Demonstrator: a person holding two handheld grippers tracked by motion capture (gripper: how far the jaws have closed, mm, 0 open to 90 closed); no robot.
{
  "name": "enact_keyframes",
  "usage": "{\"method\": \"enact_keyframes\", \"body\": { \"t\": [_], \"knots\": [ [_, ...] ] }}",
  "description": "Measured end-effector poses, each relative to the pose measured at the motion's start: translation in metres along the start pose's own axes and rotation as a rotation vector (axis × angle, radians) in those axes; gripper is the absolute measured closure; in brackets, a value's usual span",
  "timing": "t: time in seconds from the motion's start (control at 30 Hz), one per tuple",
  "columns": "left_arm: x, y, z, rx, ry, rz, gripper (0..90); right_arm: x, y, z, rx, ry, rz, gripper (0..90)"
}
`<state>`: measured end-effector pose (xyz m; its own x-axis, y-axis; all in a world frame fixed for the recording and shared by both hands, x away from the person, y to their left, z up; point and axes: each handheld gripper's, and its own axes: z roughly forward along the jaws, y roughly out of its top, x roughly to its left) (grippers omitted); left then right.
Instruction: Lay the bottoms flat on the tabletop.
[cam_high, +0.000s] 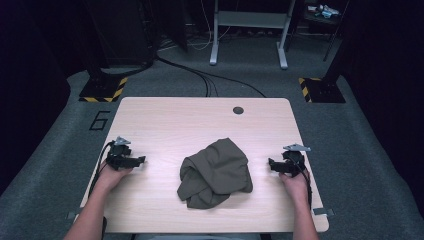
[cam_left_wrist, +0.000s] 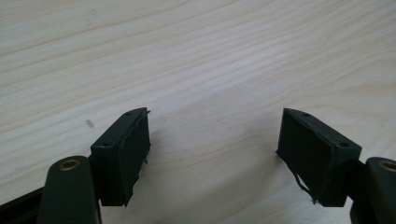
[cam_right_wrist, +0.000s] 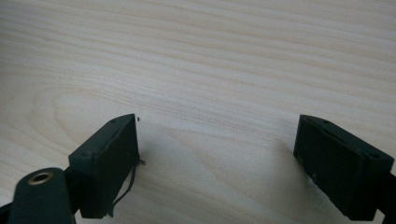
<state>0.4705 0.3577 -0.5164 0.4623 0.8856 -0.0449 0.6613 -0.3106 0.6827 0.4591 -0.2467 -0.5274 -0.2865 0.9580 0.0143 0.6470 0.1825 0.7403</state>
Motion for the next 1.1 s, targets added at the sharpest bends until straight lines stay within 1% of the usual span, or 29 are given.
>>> {"method": "enact_keyframes", "body": {
  "t": [0.03, 0.07, 0.1, 0.13, 0.17, 0.2, 0.23, 0.3, 0.33, 0.37, 0.4, 0.47, 0.5, 0.57, 0.6, 0.63, 0.67, 0.7, 0.73, 0.77, 0.8, 0.83, 0.87, 0.9, 0.93, 1.0, 1.03, 1.07, 1.1],
  "knots": [
    [-0.002, 0.001, 0.000, 0.004, -0.009, 0.012, 24.8, 0.000, 0.000, 0.000, -0.001, 0.001, -0.004, 13.0],
    [-0.002, 0.001, 0.000, 0.004, -0.009, 0.012, 24.8, 0.000, 0.000, 0.000, -0.001, 0.001, -0.004, 13.0],
    [-0.005, 0.003, -0.001, 0.003, -0.021, 0.017, 24.8, 0.000, 0.000, 0.001, -0.003, 0.004, -0.006, 13.0],
    [-0.007, 0.004, -0.001, -0.001, -0.027, 0.010, 24.8, 0.001, 0.000, 0.001, 0.002, 0.005, -0.017, 13.0],
    [-0.008, 0.005, -0.002, 0.004, -0.040, 0.020, 24.8, 0.001, 0.001, 0.001, 0.002, 0.009, -0.017, 13.1],
    [-0.011, 0.006, -0.002, -0.005, -0.042, 0.002, 24.8, 0.002, 0.001, 0.001, -0.002, 0.012, -0.014, 13.1],
    [-0.013, 0.008, -0.004, -0.002, -0.054, 0.014, 25.1, 0.004, 0.001, 0.002, 0.002, 0.018, -0.031, 13.1],
    [-0.016, 0.010, -0.005, -0.004, -0.058, 0.007, 25.4, 0.004, 0.001, 0.002, 0.000, 0.024, -0.034, 13.1],
    [-0.020, 0.013, -0.008, -0.024, -0.062, 0.019, 25.9, 0.005, 0.002, 0.002, -0.001, 0.024, -0.035, 13.1],
    [-0.020, 0.013, -0.008, -0.024, -0.062, 0.019, 26.1, 0.005, 0.002, 0.002, -0.001, 0.024, -0.035, 13.1],
    [-0.025, 0.017, -0.011, -0.029, -0.074, 0.022, 26.4, 0.006, 0.002, 0.002, 0.001, 0.035, -0.040, 13.1],
    [-0.027, 0.018, -0.012, -0.032, -0.081, 0.022, 26.7, 0.006, 0.002, 0.002, 0.001, 0.036, -0.043, 13.1],
    [-0.031, 0.022, -0.014, -0.031, -0.092, 0.034, 27.2, 0.008, 0.002, 0.003, 0.000, 0.038, -0.037, 13.1],
    [-0.037, 0.025, -0.017, -0.046, -0.102, 0.038, 27.6, 0.008, 0.002, 0.003, -0.002, 0.041, -0.042, 13.1],
    [-0.037, 0.025, -0.017, -0.046, -0.102, 0.038, 27.7, 0.008, 0.002, 0.003, 0.000, 0.040, -0.052, 13.1],
    [-0.042, 0.029, -0.020, -0.053, -0.110, 0.050, 27.7, 0.009, 0.002, 0.003, 0.002, 0.044, -0.052, 13.1],
    [-0.042, 0.029, -0.020, -0.053, -0.110, 0.050, 27.8, 0.009, 0.002, 0.003, 0.001, 0.043, -0.052, 13.1],
    [-0.048, 0.033, -0.023, -0.066, -0.121, 0.080, 27.9, 0.009, 0.002, 0.003, 0.000, 0.046, -0.052, 13.1],
    [-0.051, 0.034, -0.023, -0.080, -0.123, 0.076, 27.9, 0.009, 0.003, 0.003, 0.000, 0.044, -0.055, 13.1],
    [-0.051, 0.034, -0.023, -0.080, -0.123, 0.076, 27.9, 0.009, 0.003, 0.003, 0.000, 0.045, -0.054, 13.2],
    [-0.056, 0.038, -0.025, -0.086, -0.141, 0.091, 27.9, 0.010, 0.002, 0.003, 0.002, 0.046, -0.054, 13.1],
    [-0.056, 0.038, -0.025, -0.086, -0.141, 0.091, 27.9, 0.010, 0.002, 0.003, 0.002, 0.047, -0.055, 13.1],
    [-0.060, 0.041, -0.027, -0.093, -0.149, 0.100, 27.9, 0.011, 0.003, 0.003, 0.001, 0.047, -0.044, 13.1],
    [-0.060, 0.041, -0.027, -0.093, -0.149, 0.100, 27.8, 0.011, 0.003, 0.003, 0.001, 0.047, -0.044, 13.1],
    [-0.063, 0.044, -0.029, -0.091, -0.151, 0.109, 27.8, 0.011, 0.003, 0.003, 0.002, 0.047, -0.040, 13.1],
    [-0.068, 0.047, -0.030, -0.104, -0.156, 0.118, 27.9, 0.011, 0.002, 0.003, 0.005, 0.046, -0.049, 13.1],
    [-0.071, 0.049, -0.031, -0.106, -0.156, 0.125, 28.0, 0.011, 0.003, 0.003, 0.003, 0.047, -0.051, 13.2],
    [-0.076, 0.053, -0.032, -0.099, -0.165, 0.148, 28.1, 0.011, 0.003, 0.003, 0.003, 0.047, -0.051, 13.1],
    [-0.079, 0.054, -0.032, -0.105, -0.168, 0.156, 28.4, 0.011, 0.003, 0.003, 0.003, 0.047, -0.050, 13.1]
  ]
}}
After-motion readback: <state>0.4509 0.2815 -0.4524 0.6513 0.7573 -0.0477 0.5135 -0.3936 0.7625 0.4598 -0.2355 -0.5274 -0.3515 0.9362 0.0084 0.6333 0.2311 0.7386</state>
